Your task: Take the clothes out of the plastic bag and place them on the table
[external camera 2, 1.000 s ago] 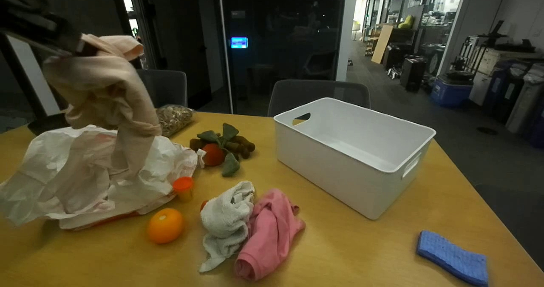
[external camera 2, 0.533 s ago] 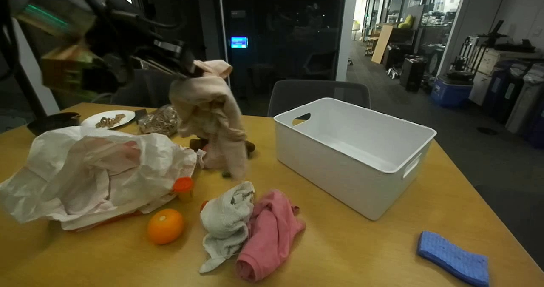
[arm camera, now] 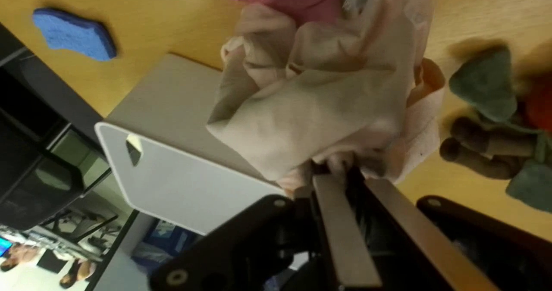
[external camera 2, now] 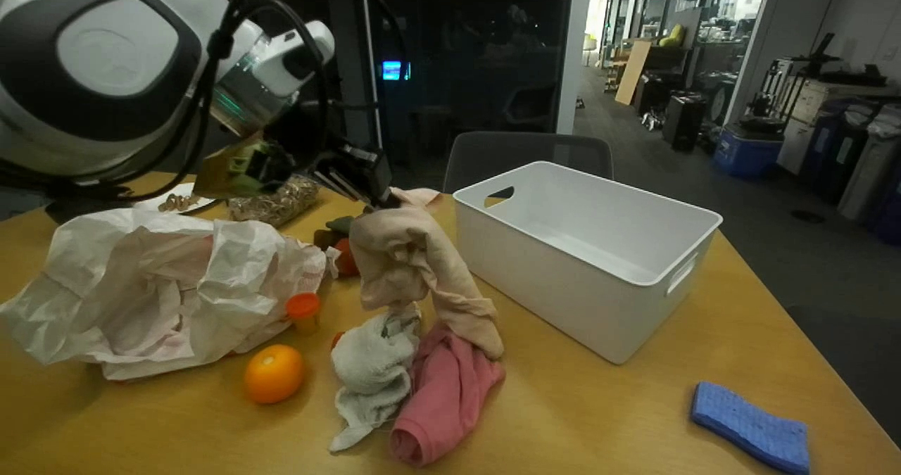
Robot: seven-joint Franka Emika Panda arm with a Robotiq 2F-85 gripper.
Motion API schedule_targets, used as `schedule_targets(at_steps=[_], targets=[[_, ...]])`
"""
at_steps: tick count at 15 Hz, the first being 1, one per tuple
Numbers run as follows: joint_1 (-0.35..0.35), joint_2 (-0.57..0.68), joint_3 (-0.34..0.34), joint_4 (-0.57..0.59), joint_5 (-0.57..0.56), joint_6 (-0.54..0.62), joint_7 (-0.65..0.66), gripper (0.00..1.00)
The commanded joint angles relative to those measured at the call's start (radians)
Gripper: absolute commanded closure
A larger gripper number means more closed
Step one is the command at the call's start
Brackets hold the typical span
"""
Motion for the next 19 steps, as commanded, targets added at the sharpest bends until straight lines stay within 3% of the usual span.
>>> schedule_targets(at_steps=[1,2,6,10,13,14,16,19], targets=[[0.131,0.134,-0.082,0.079,-0.085,-0.058,0.059,0.74],[0.166,0.156,-0.109,0.09,-0.093,-0.067,0.062,0.63],[0.282,0.174,-0.196,0.105,-0.103,-0.104,0.07,0.34],[0.43,0.087,-0.278,0.109,-0.029,-0.258,0.029,0.03],[0.584,0.021,-0.356,0.129,0.123,-0.44,-0.068,0.0],[0.518,0.079,-0.318,0.115,0.035,-0.35,0.008,0.0],[0.575,0.036,-0.34,0.118,0.089,-0.418,-0.023,0.0],[0.585,0.021,-0.35,0.117,0.097,-0.431,-0.036,0.0]])
